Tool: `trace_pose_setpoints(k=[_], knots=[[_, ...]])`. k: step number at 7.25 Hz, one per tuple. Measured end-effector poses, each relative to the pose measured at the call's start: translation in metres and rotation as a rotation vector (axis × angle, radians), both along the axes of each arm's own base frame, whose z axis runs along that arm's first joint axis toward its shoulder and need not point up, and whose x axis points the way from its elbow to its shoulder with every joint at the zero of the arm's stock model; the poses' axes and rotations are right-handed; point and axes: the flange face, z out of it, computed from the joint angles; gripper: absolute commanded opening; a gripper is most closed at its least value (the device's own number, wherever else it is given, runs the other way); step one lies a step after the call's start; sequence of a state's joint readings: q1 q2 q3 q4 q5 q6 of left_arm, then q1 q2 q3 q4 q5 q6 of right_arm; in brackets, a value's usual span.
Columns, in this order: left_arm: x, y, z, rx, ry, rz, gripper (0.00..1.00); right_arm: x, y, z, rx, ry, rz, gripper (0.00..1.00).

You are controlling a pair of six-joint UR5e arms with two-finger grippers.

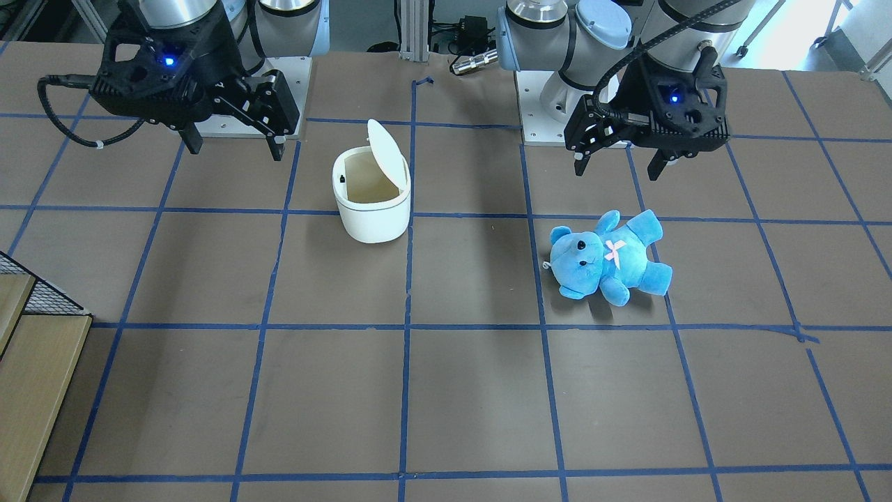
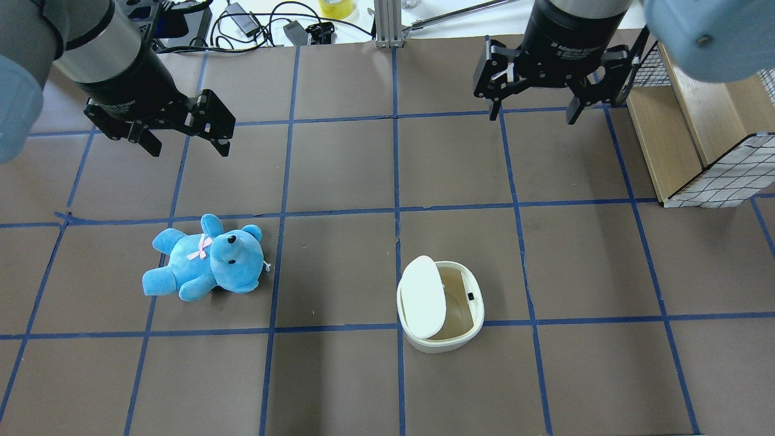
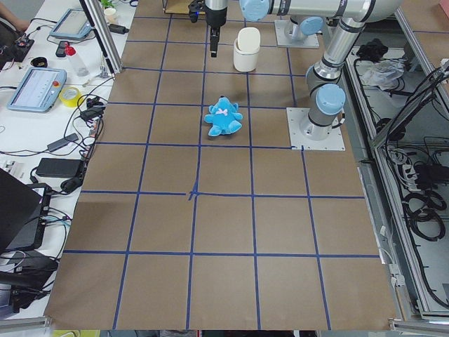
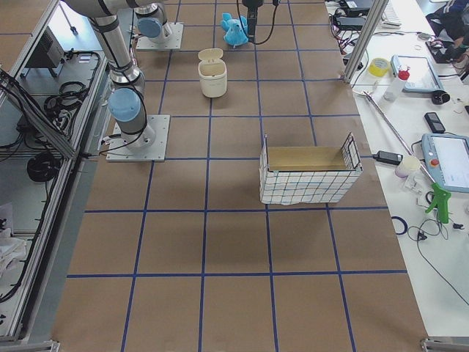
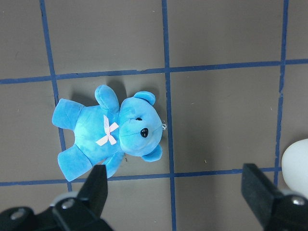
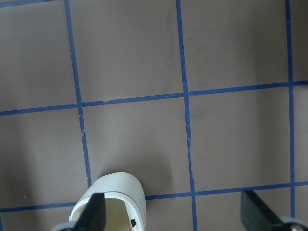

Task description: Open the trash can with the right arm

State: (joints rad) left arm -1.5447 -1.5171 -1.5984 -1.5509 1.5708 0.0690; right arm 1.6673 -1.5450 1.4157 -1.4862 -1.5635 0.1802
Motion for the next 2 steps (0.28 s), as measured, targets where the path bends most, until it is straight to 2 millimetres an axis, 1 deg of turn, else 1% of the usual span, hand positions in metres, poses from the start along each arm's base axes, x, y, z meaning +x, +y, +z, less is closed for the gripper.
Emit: trace_pose_setpoints(k=[2], knots=[[-0.0001,0.0000,0.0000,0.000,0.001,0.000,1.00,-0.0032,-0.0009,0.0017,-0.004,0.000,0.014,1.00]])
